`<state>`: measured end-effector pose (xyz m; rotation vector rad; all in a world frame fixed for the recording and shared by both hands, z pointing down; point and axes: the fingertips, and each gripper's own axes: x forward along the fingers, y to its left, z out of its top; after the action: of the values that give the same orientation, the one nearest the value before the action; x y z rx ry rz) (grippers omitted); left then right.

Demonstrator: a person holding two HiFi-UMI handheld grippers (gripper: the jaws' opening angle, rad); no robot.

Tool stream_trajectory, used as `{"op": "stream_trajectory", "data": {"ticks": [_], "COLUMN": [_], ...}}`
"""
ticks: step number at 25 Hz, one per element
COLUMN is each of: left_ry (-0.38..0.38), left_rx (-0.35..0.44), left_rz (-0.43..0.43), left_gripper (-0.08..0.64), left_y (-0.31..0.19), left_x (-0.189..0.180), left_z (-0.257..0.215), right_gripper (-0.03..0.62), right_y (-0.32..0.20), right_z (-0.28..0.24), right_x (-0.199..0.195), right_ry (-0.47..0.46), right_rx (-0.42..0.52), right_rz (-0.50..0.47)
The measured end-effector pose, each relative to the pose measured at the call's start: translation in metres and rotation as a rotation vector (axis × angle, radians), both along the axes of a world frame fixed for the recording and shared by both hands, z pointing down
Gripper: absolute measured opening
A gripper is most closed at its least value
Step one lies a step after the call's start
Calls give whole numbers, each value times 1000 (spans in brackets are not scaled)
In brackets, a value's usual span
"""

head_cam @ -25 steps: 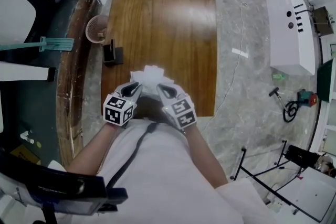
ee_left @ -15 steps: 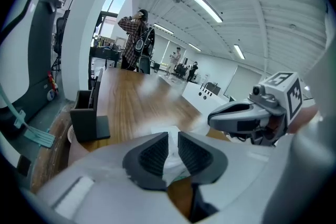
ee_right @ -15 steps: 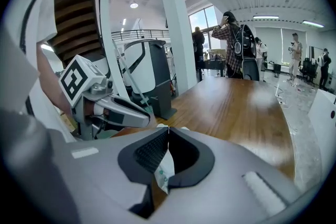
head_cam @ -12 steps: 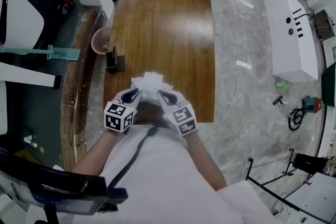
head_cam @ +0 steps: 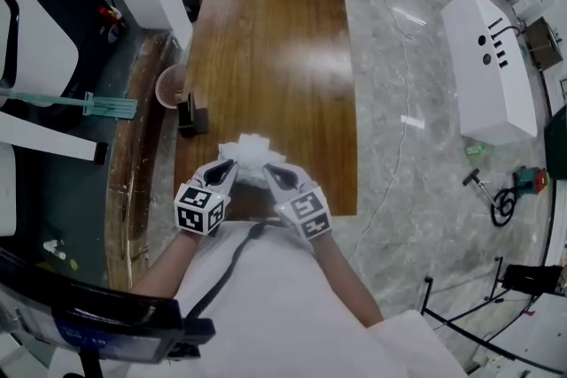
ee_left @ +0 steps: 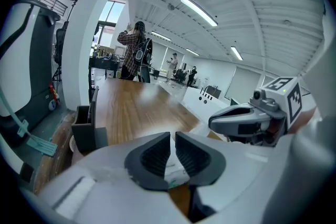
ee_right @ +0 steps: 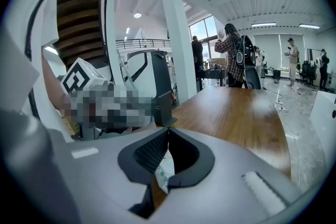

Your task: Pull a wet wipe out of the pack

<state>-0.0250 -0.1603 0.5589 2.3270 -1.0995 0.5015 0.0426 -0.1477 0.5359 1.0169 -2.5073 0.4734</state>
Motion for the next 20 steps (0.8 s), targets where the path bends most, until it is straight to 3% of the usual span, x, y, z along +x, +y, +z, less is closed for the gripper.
{"op": "stream_trajectory", "data": {"ticks": [20], "left_ry": [43], "left_rx": [79], "left_rz": [1], "left_gripper": [5], "left_y": [-9], "left_x": [15], "left_z": [-39], "right_gripper": [11], "right_y": [7], "right_z": [-75], "right_x": [33], "right_ry": [-135], "right_rx": [146], "right_rz": [33]}}
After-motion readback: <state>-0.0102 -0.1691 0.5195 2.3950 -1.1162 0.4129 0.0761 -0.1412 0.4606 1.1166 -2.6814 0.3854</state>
